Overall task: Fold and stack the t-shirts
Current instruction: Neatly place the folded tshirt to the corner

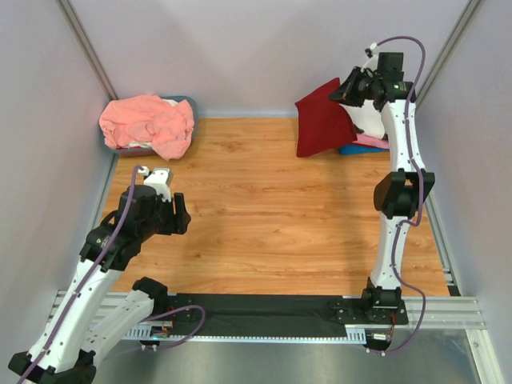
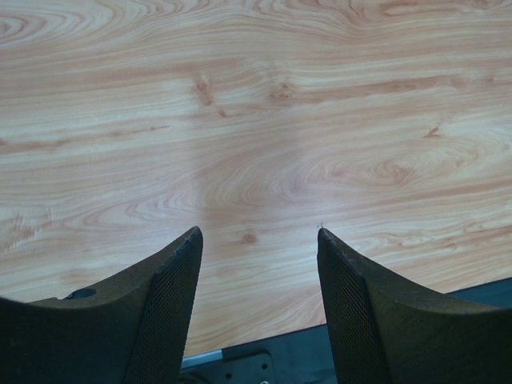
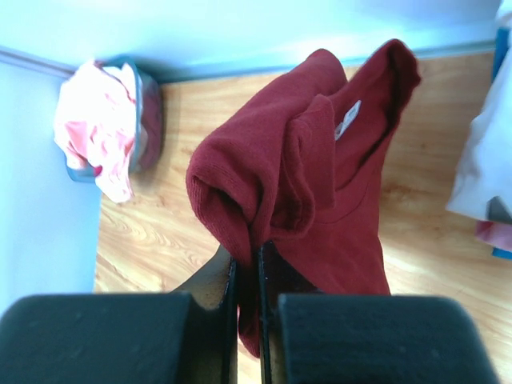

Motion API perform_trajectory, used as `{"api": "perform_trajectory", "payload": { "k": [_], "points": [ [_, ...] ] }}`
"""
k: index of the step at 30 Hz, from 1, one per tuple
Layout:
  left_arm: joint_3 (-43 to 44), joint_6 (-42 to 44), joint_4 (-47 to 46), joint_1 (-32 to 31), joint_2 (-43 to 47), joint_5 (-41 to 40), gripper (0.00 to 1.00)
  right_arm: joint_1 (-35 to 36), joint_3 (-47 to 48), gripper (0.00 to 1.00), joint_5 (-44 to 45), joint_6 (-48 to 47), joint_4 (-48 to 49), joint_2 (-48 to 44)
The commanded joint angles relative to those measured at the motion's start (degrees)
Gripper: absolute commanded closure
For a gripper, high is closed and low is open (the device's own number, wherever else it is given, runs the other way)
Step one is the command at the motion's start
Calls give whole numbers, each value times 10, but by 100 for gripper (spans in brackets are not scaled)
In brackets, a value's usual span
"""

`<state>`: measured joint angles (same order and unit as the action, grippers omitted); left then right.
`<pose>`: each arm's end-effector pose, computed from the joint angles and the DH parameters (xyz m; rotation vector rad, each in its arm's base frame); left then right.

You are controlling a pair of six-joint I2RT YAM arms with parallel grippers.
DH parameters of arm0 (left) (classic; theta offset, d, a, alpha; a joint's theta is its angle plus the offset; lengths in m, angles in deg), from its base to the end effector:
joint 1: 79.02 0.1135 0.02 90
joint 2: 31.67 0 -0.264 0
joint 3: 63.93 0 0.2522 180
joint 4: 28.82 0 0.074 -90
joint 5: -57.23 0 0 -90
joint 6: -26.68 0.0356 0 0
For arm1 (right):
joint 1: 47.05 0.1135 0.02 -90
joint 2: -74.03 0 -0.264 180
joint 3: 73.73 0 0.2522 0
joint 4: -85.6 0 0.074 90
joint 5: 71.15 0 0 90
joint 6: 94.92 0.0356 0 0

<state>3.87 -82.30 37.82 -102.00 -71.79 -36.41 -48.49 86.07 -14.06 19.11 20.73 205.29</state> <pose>0.1175 -0.0474 0.3319 0.0448 2.2686 -0.3205 0.4997 0.0068 0.3709 0.1636 2.2086 0.8514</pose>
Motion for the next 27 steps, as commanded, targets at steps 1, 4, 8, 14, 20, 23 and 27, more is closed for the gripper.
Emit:
{"api": "perform_trajectory", "payload": {
  "k": [1, 4, 8, 14, 20, 23, 27],
  "points": [
    [-3, -1, -18, 7, -2, 7, 33, -16, 70, 100, -24, 43, 56, -22],
    [-3, 0, -18, 12, -1, 7, 33, -26, 74, 100, -36, 62, 89, -36],
    [-3, 1, -19, 13, -5, 11, 33, -41, 77, 100, -51, 91, 124, -43],
    [-2, 1, -18, 13, -9, 11, 33, -69, 87, 100, -80, 124, 175, -36],
    [-2, -1, -18, 13, -15, 6, 33, -98, 94, 100, -107, 155, 211, -18],
    [-1, -2, -16, 13, -18, 4, 33, -112, 92, 100, -112, 162, 220, -14],
    [-1, -3, -16, 13, -21, 1, 33, -134, 89, 100, -122, 167, 228, 0]
  ]
}}
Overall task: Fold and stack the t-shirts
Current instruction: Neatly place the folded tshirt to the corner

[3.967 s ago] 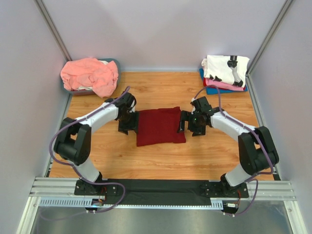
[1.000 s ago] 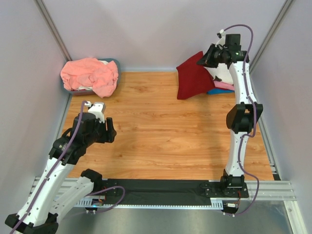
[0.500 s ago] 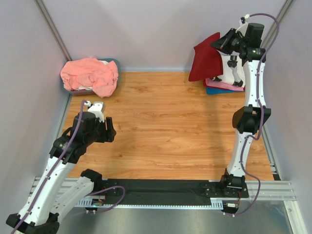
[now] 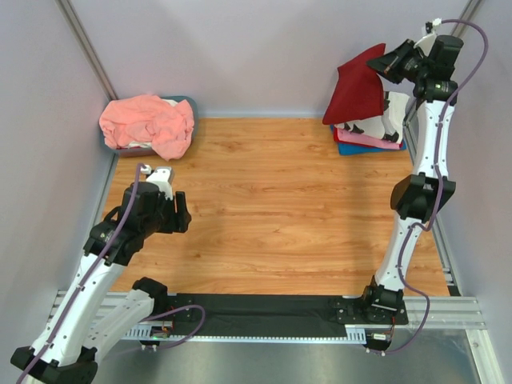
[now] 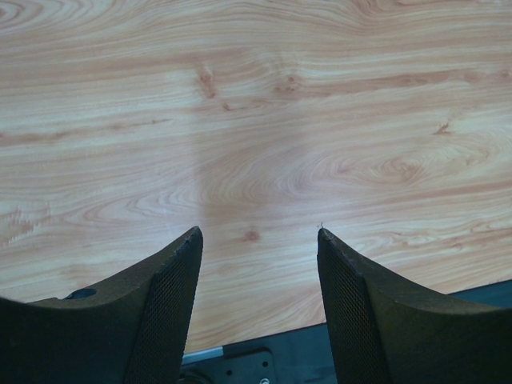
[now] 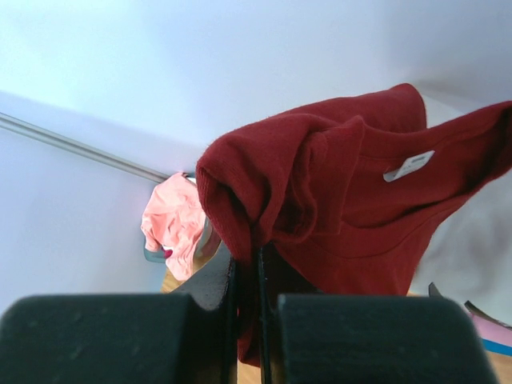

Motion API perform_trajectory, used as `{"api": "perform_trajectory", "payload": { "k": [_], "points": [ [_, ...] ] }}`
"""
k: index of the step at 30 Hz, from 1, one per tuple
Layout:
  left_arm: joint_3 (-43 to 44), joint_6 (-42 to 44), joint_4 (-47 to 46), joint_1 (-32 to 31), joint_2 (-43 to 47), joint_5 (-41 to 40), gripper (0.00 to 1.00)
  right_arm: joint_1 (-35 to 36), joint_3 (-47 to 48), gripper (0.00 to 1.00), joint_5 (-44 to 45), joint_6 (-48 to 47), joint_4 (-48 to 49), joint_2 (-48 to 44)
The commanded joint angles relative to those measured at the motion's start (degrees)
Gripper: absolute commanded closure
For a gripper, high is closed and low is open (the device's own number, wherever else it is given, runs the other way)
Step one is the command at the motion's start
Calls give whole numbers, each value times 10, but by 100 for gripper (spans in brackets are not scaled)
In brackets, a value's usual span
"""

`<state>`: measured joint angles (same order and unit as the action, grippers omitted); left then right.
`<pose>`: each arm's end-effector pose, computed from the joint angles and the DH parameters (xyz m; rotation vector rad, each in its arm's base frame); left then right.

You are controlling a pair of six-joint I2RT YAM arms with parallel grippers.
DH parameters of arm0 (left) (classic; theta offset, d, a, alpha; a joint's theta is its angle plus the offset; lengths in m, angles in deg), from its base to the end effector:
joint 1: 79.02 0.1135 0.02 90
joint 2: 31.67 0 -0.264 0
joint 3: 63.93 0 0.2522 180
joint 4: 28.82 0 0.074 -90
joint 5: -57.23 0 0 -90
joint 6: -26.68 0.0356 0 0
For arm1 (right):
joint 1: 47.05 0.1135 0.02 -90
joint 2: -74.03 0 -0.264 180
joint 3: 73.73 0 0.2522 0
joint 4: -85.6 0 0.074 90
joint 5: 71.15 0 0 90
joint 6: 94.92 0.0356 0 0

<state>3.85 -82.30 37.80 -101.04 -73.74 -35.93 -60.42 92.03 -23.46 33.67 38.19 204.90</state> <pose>0.1250 -0.0484 0.3281 0.0321 2.3027 -0.3088 0.4896 -0.0917 0.4356 0.2787 1.8143 0.9691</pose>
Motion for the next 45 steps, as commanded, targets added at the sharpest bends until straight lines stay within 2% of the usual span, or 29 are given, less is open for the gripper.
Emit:
{"api": "perform_trajectory", "payload": {
  "k": [1, 10, 23, 32, 41, 45],
  "points": [
    [0, -3, -14, 3, -2, -4, 33, -18, 29, 100, -33, 23, 55, 8],
    [1, -4, -13, 3, -11, -6, 34, -39, 29, 100, -49, 28, 73, 58],
    [1, -6, -11, 3, -13, -11, 34, -97, 37, 100, -66, 58, 154, 122],
    [1, -7, -9, 3, -15, -18, 34, -123, 35, 100, 5, 9, 175, 186],
    [1, -11, -7, 4, -20, -26, 34, -123, 30, 100, 144, -43, 196, 243],
    [1, -11, -7, 3, -20, -26, 34, -123, 24, 100, 190, -64, 234, 262]
  ]
}}
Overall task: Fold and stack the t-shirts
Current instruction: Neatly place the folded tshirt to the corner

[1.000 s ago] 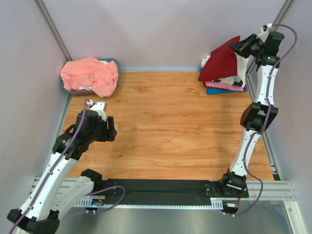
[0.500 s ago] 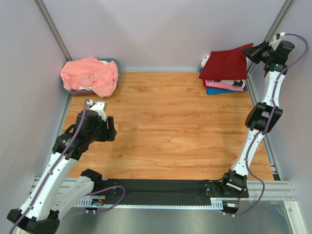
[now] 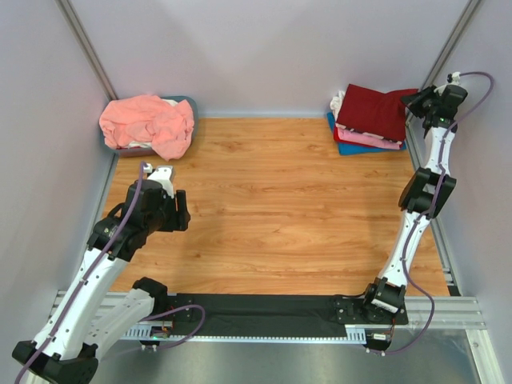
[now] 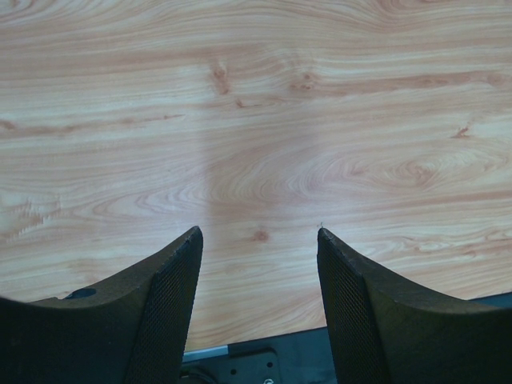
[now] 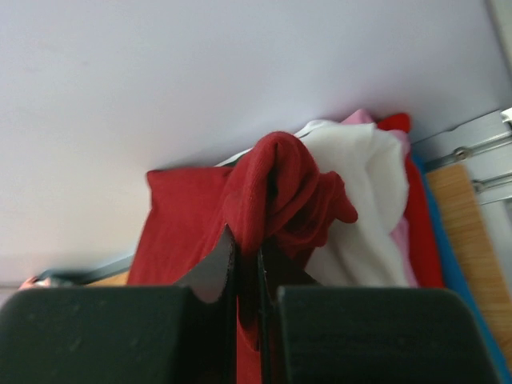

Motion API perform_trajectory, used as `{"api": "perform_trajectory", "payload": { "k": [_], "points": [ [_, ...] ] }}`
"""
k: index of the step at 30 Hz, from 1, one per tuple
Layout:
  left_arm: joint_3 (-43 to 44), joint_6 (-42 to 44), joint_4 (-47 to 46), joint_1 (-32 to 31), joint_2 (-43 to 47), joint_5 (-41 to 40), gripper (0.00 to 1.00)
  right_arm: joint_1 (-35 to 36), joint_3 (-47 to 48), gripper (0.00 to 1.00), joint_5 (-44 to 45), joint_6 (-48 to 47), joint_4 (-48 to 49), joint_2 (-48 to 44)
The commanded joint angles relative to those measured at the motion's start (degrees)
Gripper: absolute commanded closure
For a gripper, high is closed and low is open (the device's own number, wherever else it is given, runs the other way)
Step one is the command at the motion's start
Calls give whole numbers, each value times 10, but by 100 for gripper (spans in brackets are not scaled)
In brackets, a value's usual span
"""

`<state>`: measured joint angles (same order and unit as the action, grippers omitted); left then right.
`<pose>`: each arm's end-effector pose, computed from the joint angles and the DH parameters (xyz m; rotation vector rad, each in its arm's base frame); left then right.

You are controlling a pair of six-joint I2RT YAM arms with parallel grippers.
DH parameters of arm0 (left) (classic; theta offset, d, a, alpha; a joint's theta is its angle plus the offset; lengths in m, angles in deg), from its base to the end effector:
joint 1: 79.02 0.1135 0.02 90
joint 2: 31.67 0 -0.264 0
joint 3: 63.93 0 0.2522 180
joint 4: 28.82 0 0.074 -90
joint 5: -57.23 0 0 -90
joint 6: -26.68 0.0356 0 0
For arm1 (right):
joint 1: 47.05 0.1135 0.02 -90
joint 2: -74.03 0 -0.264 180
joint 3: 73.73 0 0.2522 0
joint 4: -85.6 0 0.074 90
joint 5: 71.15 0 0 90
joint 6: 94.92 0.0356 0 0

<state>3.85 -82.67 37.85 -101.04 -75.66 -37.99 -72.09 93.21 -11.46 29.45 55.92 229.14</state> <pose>0.1320 -0.0499 0.3241 0.0080 2.3296 -0.2594 0.5567 -0.2402 0.2442 0.5987 1.7850 0.6081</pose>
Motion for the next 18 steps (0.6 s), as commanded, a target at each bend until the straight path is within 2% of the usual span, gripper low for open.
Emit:
{"api": "perform_trajectory", "payload": {
  "k": [1, 5, 7, 8, 15, 16, 17, 18],
  "points": [
    [1, -8, -7, 3, 0, -7, 34, -6, 27, 100, 77, -22, 64, 26],
    [1, -9, -7, 3, -2, -9, 34, -4, 17, 100, 88, -21, 124, 33],
    [2, -9, -6, 4, -5, -9, 34, 2, 13, 100, 108, -51, 146, 35],
    [2, -9, -6, 4, -6, -9, 34, 9, 13, 100, 141, -64, 146, 36],
    [1, -9, -7, 4, 0, -9, 34, 9, -7, 100, 218, -77, 177, 56],
    [1, -9, -6, 4, 0, -9, 34, 8, -15, 98, 216, -73, 179, 53],
    [1, -9, -7, 4, 1, -9, 34, 6, -26, 81, 207, -69, 184, 44],
    [1, -9, -7, 5, 4, -9, 34, 6, -41, 70, 203, -68, 188, 39]
  ]
}}
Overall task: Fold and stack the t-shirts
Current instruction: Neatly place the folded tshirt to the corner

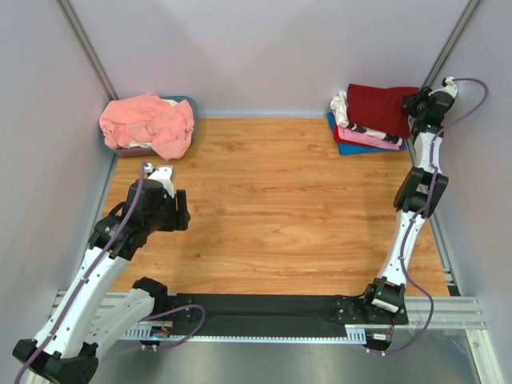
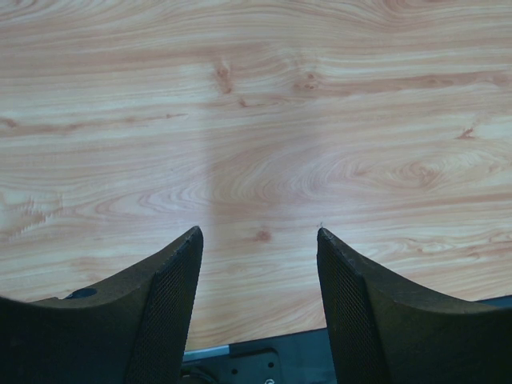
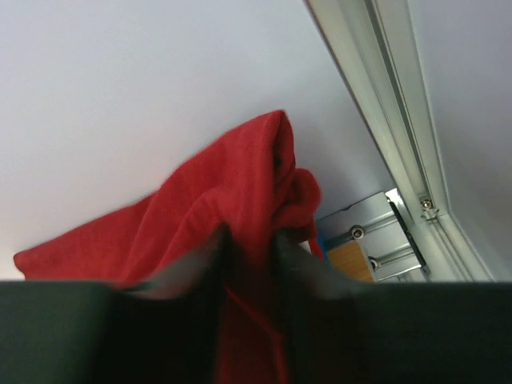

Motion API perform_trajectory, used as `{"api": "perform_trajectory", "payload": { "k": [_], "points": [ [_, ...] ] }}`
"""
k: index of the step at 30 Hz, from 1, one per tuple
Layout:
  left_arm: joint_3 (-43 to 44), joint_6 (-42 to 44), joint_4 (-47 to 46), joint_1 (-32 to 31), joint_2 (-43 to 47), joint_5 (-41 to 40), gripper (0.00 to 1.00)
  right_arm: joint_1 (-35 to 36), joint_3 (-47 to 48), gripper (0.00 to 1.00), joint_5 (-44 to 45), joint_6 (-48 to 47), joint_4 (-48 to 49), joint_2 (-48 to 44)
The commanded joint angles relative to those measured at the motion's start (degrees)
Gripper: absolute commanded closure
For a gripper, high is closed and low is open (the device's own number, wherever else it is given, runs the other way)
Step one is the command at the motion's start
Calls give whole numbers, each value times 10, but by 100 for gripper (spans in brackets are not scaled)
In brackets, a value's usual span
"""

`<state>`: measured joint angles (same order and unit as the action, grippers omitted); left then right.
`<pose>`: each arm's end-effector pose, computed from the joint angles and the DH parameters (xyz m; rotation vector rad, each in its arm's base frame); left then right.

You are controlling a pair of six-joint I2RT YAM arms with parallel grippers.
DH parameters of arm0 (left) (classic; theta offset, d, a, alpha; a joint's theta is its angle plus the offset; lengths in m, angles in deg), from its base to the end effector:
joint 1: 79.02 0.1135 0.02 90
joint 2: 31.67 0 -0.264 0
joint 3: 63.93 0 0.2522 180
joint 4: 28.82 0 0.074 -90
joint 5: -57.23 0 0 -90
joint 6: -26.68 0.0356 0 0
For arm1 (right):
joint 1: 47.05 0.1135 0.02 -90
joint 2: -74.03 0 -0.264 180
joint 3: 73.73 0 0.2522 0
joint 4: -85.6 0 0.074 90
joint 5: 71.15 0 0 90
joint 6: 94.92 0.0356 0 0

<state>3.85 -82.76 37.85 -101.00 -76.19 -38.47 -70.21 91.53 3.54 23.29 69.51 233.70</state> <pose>0.1339 -0.0502 0.3230 0.0017 2.3369 -0.2469 0.5784 -0.2372 0.2100 0.5809 1.6581 0.2984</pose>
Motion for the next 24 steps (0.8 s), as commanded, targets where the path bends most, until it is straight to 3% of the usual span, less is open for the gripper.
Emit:
{"api": "perform_trajectory", "payload": {
  "k": [1, 2, 3, 6, 12, 15, 19, 24],
  "points": [
    [0, -7, -7, 4, 10, -4, 34, -12, -44, 59, 48, -6, 56, -17],
    [0, -7, -8, 4, 11, -3, 34, -12, -52, 35, 42, -4, 54, -23],
    [0, -7, -9, 4, 14, -2, 34, -12, -59, 26, 41, -3, 51, -30],
    [-1, -6, -10, 4, 21, -1, 34, -12, -85, 10, 46, -10, 30, -60],
    [-2, -5, -12, 4, 36, 3, 34, -22, -196, 7, 112, 6, -5, -170],
    [-1, -4, -11, 4, 42, 3, 34, -42, -238, 6, 91, 50, -17, -220],
    [-4, -6, -13, 4, 56, 3, 34, -51, -247, 8, 95, 54, -103, -277],
    [-5, -4, -16, 4, 68, 7, 34, -45, -333, 9, 42, 51, -73, -355]
  ]
}}
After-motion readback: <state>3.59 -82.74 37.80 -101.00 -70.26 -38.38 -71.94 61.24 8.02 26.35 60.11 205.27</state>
